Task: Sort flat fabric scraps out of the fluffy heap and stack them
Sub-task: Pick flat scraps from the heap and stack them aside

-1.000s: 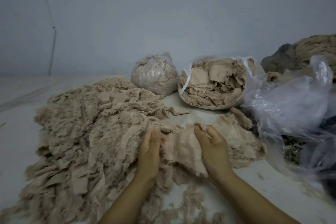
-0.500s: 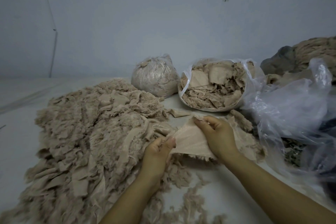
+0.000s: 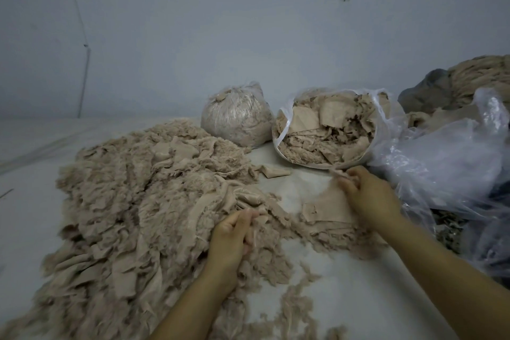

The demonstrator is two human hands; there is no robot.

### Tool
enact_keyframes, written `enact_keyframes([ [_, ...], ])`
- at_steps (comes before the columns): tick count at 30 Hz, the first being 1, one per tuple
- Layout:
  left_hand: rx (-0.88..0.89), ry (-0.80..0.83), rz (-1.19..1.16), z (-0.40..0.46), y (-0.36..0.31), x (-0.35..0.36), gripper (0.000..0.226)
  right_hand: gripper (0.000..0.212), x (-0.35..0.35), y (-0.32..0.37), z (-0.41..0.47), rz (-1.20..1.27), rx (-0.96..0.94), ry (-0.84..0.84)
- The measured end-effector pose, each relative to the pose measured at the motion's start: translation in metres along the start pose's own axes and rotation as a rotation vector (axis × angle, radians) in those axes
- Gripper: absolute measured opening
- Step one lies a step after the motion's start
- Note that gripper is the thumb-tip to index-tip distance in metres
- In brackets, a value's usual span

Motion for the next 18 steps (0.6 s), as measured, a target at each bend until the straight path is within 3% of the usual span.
enact_keyframes([
  [2,0.014,0.055,-0.037,-0.001,-0.003,0.005,0.027,0.036,0.000,0.002,-0.010,-0.132,-0.081,-0.099],
  [4,0.046,0.085,-0.070,0.000,-0.010,0.004,0.024,0.021,0.008,0.021,-0.031,0.012,-0.275,-0.154],
  [6,0.079,0.098,-0.054,0.002,-0.018,-0.001,0.024,0.010,0.029,0.032,-0.053,0.076,-0.363,0.097],
  [8,0.110,0.112,-0.008,0.004,-0.022,-0.007,0.029,0.018,0.052,0.029,-0.068,-0.064,-0.314,0.344],
  [10,0.132,0.120,0.081,0.006,-0.025,-0.012,0.029,0.023,0.055,0.024,-0.078,-0.100,-0.303,0.302],
  [12,0.164,0.103,0.200,0.012,-0.025,-0.018,0.031,0.022,0.055,0.033,-0.089,0.100,-0.296,0.279],
  [16,0.231,0.154,0.420,0.012,-0.022,-0.020,0.035,0.044,0.074,0.060,-0.113,0.333,-0.169,0.528],
  [18,0.314,0.228,0.622,0.009,-0.019,-0.020,0.035,0.037,0.081,0.067,-0.117,0.335,-0.176,0.555],
])
Point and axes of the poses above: each hand's wrist, its own z-axis towards the middle knuckle, its own x-axis out of the palm, y = z × x, the point moved 3 cm from there along z, towards the middle knuckle, and after that the axes turned 3 degrees about z, right-handed, at the moved point
